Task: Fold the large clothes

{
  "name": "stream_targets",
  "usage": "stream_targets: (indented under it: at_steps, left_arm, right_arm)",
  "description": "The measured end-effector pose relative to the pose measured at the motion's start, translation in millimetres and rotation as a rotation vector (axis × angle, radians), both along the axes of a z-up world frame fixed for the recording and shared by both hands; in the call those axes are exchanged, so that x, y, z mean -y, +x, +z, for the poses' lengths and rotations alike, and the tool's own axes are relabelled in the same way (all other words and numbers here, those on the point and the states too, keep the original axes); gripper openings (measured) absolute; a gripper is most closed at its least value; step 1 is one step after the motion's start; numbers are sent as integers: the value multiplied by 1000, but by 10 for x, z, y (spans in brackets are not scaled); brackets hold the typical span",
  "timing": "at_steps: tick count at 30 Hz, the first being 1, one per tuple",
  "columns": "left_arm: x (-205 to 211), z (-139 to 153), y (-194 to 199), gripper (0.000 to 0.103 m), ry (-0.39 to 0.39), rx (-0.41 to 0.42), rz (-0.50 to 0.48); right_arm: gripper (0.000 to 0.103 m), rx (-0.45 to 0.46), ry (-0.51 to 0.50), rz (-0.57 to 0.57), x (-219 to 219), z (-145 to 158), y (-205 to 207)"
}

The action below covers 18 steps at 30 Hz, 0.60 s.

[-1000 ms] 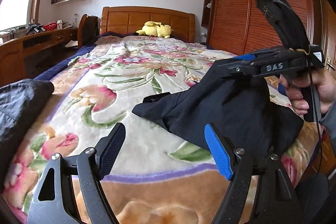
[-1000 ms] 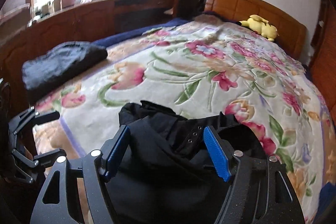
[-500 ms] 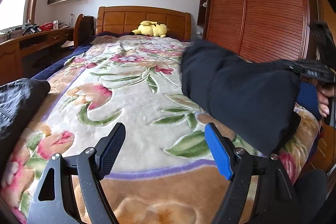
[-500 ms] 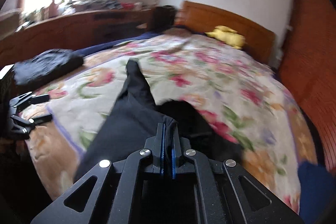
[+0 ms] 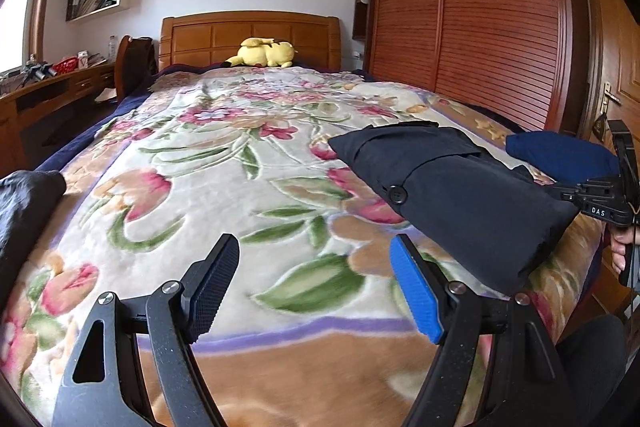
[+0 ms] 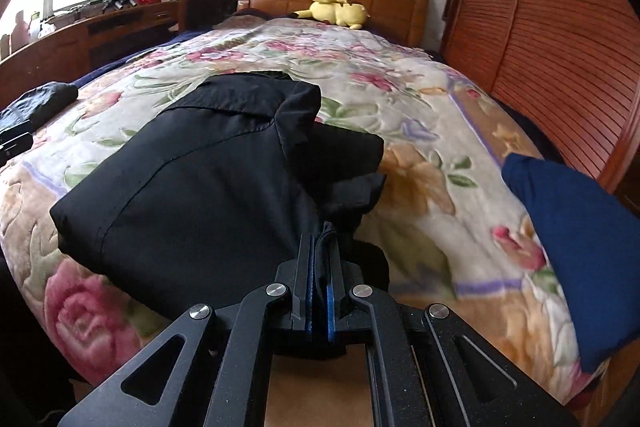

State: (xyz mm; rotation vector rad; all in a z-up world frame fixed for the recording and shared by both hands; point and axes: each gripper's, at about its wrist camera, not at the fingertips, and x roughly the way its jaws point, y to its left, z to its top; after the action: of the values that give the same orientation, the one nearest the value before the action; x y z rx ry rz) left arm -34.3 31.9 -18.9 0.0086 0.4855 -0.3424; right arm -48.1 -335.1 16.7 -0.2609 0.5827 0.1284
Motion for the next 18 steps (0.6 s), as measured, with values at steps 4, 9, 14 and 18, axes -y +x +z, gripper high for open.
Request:
stream_targets:
  at_steps: [4, 9, 14, 18]
  left_arm:
    - [176, 35, 35, 78, 3, -3, -28]
    - [424, 97, 110, 79, 9, -6, -78]
    - [639, 123, 163, 79, 39, 1, -105]
    - [734, 96, 204, 78, 47, -5, -117]
  right_arm:
    - [3, 11, 4, -13, 65, 75, -179]
    - [4, -4, 24, -12, 92, -8, -300]
    - [6, -1, 26, -8, 84, -24, -277]
    - [34, 24, 48, -36, 169, 43, -291]
